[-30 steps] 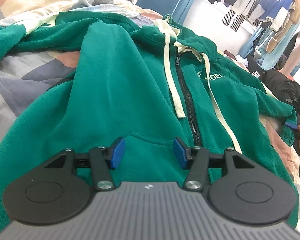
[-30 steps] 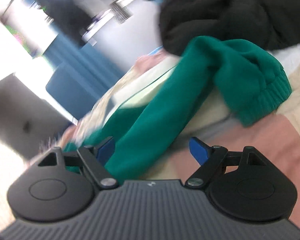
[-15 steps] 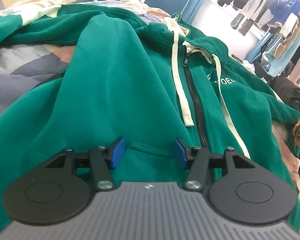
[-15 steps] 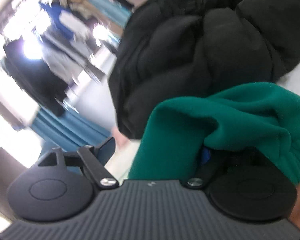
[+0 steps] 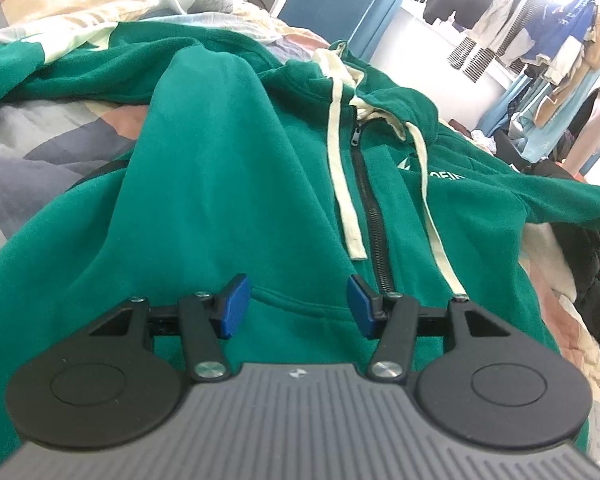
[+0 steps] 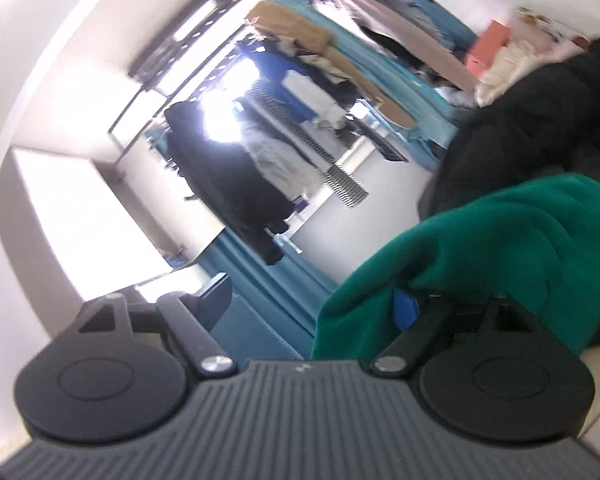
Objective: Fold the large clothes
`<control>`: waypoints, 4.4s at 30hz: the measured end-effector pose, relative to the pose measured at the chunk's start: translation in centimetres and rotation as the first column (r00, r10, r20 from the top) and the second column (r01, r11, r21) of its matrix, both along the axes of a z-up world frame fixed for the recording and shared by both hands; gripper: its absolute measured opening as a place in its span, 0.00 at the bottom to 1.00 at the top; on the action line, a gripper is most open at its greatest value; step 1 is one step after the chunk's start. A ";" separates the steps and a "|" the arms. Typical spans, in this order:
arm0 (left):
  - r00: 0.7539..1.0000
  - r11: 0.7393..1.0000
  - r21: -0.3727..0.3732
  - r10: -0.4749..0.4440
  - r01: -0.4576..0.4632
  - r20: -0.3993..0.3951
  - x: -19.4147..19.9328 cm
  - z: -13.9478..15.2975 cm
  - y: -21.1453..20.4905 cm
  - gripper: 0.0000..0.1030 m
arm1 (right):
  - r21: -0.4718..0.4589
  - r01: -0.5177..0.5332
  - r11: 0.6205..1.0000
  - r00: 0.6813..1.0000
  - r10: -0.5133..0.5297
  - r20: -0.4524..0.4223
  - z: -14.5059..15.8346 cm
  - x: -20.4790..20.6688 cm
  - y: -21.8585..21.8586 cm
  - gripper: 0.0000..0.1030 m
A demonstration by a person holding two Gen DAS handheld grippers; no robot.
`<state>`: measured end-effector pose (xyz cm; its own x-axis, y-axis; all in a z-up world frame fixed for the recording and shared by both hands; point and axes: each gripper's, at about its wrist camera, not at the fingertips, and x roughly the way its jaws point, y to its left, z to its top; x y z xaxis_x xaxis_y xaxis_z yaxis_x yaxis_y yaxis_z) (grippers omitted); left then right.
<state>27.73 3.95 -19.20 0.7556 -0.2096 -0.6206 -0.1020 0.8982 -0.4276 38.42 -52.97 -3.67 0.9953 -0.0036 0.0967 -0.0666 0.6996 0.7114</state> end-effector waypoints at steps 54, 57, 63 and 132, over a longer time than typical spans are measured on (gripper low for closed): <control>0.999 0.998 0.048 0.034 -0.036 0.038 -2.1 2.7 2.0 0.58 | -0.641 0.097 0.762 0.984 -0.171 -0.054 11.7 -1.4 15.1 0.10; 0.998 0.998 0.039 0.039 -0.042 0.057 -2.7 3.1 2.6 0.58 | -0.713 0.038 0.700 0.996 -0.087 -0.033 12.3 -2.6 20.9 0.10; 0.995 0.999 -0.003 0.054 -0.054 0.085 -3.3 3.8 4.5 0.58 | -0.826 -0.097 0.555 0.990 0.137 -0.024 11.2 -5.2 32.4 0.11; 0.958 0.985 0.128 -0.147 0.118 0.245 -1.5 1.5 -0.9 0.58 | -0.014 -0.179 0.984 0.858 0.149 -0.491 -15.0 5.7 18.7 0.12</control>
<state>26.25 3.06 -17.71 0.8608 -0.2595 -0.4378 0.1200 0.9395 -0.3208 44.11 -34.25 -18.67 0.9013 0.1547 -0.4047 0.1600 0.7493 0.6426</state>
